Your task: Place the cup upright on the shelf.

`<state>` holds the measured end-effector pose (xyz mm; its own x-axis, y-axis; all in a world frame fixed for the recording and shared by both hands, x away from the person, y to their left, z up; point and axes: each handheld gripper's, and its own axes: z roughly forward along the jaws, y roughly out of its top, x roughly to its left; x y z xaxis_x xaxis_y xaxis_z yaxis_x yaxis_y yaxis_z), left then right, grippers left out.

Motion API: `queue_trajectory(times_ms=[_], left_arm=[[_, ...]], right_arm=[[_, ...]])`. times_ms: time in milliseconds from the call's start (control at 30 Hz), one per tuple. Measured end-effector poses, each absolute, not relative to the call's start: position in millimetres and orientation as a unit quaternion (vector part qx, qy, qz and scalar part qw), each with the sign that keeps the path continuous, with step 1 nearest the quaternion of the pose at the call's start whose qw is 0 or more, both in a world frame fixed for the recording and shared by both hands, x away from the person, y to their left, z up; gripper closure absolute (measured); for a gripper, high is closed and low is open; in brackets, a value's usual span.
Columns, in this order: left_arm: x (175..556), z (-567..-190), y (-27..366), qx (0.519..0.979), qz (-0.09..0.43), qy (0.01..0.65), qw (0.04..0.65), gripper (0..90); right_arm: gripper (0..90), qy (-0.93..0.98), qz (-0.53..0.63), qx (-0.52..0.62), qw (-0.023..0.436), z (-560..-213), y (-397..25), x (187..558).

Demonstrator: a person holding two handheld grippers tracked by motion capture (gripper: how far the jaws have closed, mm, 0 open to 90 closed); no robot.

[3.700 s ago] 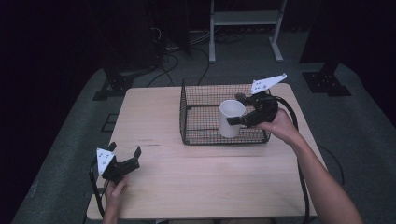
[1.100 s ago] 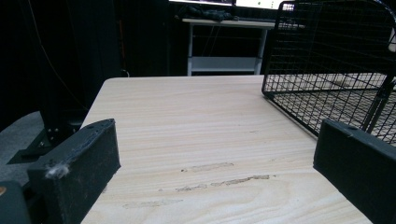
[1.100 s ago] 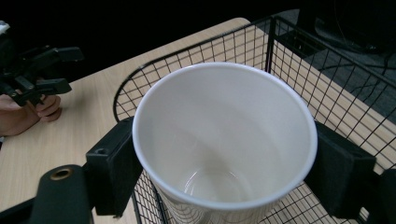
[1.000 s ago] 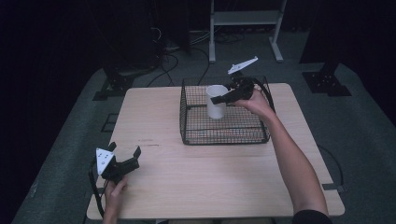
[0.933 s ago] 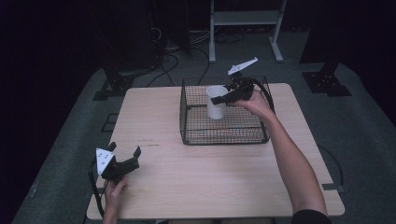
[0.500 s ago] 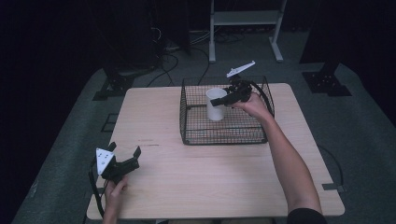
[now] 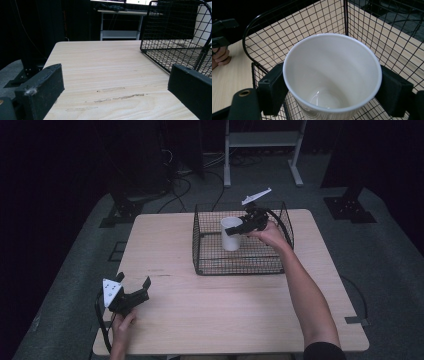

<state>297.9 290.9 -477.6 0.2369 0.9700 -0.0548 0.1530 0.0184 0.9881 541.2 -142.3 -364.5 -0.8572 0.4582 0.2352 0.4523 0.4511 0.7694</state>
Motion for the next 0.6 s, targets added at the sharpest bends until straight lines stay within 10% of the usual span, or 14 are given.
queue_trajectory(times_ms=[600], left_arm=[[297.9,-477.6,291.0,0.583,0.387,0.481,0.527,0.0]], right_arm=[[19.3,0.854,0.438,0.281,-0.01,-383.8,-138.5,547.4]])
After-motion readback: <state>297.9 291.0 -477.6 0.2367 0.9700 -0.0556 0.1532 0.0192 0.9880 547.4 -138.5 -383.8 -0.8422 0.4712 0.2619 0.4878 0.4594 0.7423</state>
